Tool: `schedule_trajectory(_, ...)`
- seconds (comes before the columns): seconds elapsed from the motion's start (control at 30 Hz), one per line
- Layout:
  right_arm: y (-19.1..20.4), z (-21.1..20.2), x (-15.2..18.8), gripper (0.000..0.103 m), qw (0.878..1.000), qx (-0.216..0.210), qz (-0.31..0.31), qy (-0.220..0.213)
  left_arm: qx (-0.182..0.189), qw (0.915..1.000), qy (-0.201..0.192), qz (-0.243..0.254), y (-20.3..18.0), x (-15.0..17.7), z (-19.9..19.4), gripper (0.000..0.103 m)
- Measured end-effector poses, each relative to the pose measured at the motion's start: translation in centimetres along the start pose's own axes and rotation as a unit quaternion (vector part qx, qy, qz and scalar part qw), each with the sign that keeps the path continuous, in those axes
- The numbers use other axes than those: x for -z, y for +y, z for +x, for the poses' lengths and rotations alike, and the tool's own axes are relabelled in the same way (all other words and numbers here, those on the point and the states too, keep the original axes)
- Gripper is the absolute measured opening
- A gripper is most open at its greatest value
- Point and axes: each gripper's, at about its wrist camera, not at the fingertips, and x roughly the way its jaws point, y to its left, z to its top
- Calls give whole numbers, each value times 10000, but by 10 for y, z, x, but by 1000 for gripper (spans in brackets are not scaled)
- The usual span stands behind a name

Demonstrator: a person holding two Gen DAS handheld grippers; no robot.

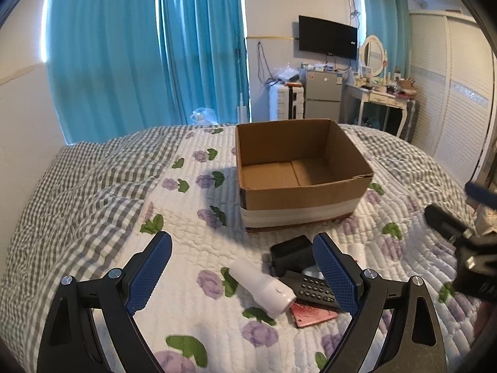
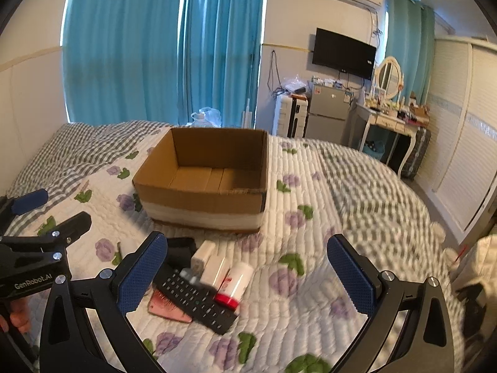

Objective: Organize rigid objects
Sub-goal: 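Grasp the white lamp with the left tool while the right tool grasps the red-capped bottle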

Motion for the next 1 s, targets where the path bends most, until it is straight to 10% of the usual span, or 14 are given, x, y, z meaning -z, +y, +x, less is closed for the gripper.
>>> schedule_trajectory(0.73, -13, 94, 47, 103, 9907, -337, 287, 1286, 39, 9662, 2528, -500, -24, 64, 139, 91)
schedule_trajectory(1.0, -13, 95, 47, 103, 9901, -313, 271, 1340, 622, 9655, 2463, -580, -25, 72, 123, 52)
